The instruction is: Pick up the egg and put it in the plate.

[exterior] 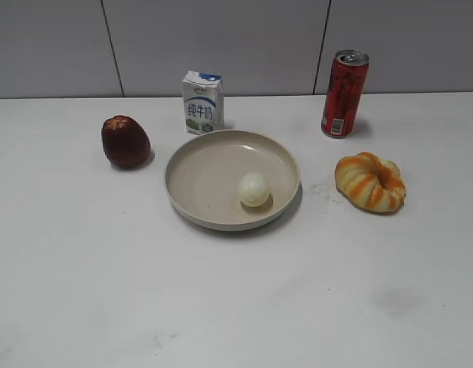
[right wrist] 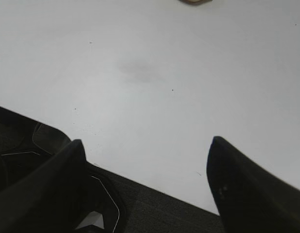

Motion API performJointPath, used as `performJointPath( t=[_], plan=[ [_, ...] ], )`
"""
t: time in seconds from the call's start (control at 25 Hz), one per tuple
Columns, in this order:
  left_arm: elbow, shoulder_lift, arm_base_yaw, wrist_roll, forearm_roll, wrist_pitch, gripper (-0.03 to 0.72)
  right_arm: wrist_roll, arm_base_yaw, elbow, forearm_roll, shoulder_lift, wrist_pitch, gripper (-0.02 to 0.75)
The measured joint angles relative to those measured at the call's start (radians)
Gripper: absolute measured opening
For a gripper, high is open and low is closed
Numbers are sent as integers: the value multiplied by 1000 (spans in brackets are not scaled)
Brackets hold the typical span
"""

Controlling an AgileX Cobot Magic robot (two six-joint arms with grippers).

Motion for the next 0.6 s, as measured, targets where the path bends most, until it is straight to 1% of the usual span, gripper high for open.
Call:
performJointPath(
  t=[0.24, 0.32, 0.4, 0.6],
  plan=[
    [0, 0, 0, 0, 0, 0, 199, -1, -1, 0, 0, -8, 0, 579],
    [0, 0, 0, 0, 0, 0, 199, -1, -13, 0, 2, -23, 0, 578],
    [0, 0, 0, 0, 0, 0, 199, -2, -50, 0, 7, -52, -1, 578],
    [0, 0, 0, 0, 0, 0, 199, -2, -190, 0, 9, -154, -1, 577]
  ],
)
